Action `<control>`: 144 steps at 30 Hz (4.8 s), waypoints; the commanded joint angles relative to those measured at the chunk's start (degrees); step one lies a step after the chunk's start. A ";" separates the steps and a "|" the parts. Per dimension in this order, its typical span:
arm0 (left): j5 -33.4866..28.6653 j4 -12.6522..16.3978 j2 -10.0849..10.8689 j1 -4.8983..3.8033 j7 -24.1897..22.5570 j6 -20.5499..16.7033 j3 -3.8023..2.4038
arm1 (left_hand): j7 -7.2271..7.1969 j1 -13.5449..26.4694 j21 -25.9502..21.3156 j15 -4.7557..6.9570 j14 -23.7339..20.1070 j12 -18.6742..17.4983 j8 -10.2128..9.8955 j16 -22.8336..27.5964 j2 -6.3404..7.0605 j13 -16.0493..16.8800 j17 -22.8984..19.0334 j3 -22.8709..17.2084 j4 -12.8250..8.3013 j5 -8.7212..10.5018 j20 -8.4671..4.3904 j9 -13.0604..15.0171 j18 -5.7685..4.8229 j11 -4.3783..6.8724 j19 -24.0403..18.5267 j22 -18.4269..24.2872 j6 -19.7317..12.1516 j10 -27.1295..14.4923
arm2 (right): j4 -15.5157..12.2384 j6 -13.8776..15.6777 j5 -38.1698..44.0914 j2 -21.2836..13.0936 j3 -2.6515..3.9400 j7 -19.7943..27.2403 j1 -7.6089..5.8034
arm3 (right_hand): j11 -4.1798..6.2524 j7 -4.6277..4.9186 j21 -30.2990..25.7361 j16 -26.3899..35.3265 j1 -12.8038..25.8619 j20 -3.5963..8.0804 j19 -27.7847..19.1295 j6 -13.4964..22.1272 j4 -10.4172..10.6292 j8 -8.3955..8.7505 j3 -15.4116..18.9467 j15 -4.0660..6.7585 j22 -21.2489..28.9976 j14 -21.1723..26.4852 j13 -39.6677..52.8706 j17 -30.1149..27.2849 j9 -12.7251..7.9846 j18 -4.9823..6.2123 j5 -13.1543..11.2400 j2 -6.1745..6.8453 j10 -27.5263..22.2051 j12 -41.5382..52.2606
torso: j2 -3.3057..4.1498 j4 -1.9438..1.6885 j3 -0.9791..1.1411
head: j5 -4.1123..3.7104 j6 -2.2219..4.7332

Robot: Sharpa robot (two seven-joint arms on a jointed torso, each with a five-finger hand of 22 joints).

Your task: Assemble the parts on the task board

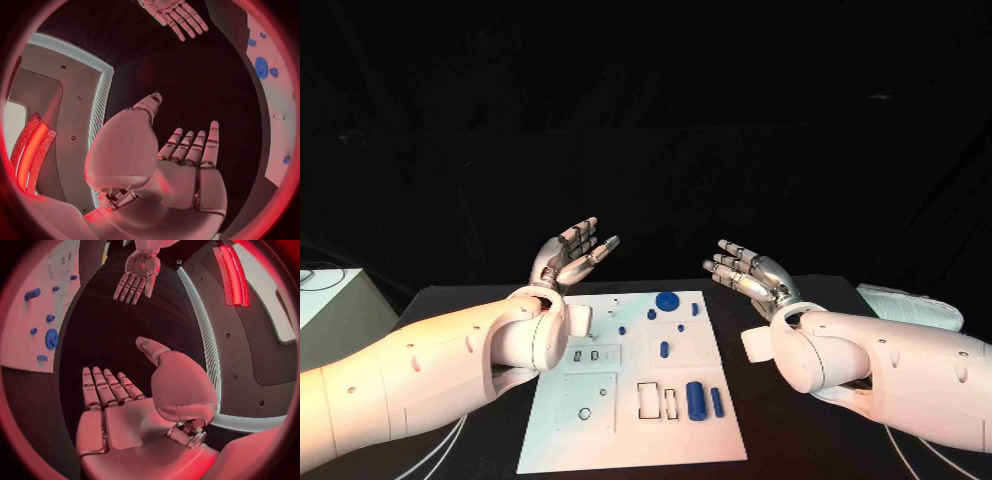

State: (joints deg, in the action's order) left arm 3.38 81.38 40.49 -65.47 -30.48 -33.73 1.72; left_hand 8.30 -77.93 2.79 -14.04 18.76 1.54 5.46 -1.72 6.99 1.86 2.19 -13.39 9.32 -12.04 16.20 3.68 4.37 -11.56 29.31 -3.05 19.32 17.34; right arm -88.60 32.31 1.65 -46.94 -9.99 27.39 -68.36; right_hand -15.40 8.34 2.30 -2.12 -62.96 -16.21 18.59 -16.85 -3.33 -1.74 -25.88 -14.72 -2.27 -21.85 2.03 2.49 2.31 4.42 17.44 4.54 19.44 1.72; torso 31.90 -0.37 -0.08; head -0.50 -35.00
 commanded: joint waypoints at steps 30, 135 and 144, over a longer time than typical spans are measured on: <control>6.38 7.34 9.41 -1.09 2.62 17.79 -0.15 | 4.35 -2.26 17.50 9.38 47.32 4.42 9.88 -19.40 2.06 2.04 15.89 -13.69 -2.22 -0.47 -6.35 5.48 5.89 2.97 32.12 -7.08 32.33 46.52 | 13.49 -12.49 66.51 5.04 -0.14 -15.98 -6.51 | 8.01 3.05 22.97 -12.72 -12.92 7.87 42.76 -40.66 -6.19 -9.08 -1.67 11.83 -9.60 -52.07 1.59 7.71 5.41 5.84 -7.66 1.70 47.51 1.89 | 4.40 -3.26 -0.90 | -2.17 -1.49; 7.52 14.82 15.88 -2.94 4.49 19.12 -1.05 | 4.31 1.19 35.34 10.20 44.41 2.19 8.20 -40.12 3.03 2.17 29.69 -15.27 -4.13 -0.32 -7.38 6.17 5.91 3.14 28.05 -18.64 31.92 46.50 | 18.66 -8.93 93.31 12.70 0.51 -33.48 -7.90 | 11.62 -0.24 75.63 -73.30 -13.74 11.50 65.07 -46.49 -2.46 -10.30 -12.67 15.75 -68.20 -62.73 4.24 55.92 10.82 -0.70 -9.75 4.31 53.97 3.02 | 11.92 -9.80 -4.45 | -7.00 -0.94; 7.52 14.78 15.81 -2.94 4.56 19.11 -1.05 | 4.31 1.16 35.40 10.20 44.35 2.20 8.20 -40.19 2.99 2.18 29.71 -15.31 -4.15 -0.30 -7.37 6.18 5.91 3.14 28.01 -18.68 31.93 46.48 | 20.72 -7.36 94.00 15.90 0.97 -34.81 -7.93 | 11.62 -0.25 75.77 -73.35 -13.70 11.52 65.09 -46.44 -2.57 -10.34 -12.70 15.76 -68.39 -62.72 4.31 55.92 10.92 -0.73 -9.78 4.45 54.00 2.93 | 12.15 -10.10 -4.54 | -6.89 -0.55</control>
State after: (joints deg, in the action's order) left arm 10.74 96.06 56.45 -68.32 -25.71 -15.57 0.72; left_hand 12.47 -77.10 37.93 -3.71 63.45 3.98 13.96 -41.67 10.04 3.99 31.85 -28.55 5.21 -12.67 8.70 9.79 10.16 -8.40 57.62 -21.64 51.51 64.10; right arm -68.20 22.97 94.25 -31.28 -9.06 -6.29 -76.28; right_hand -6.52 8.15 77.72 -75.34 -74.90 -4.62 83.31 -63.09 -5.79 -11.73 -38.45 0.64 -70.63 -84.02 4.61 58.46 13.14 4.80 7.28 10.15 70.30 4.32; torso 43.96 -10.35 -4.56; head -7.43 -35.64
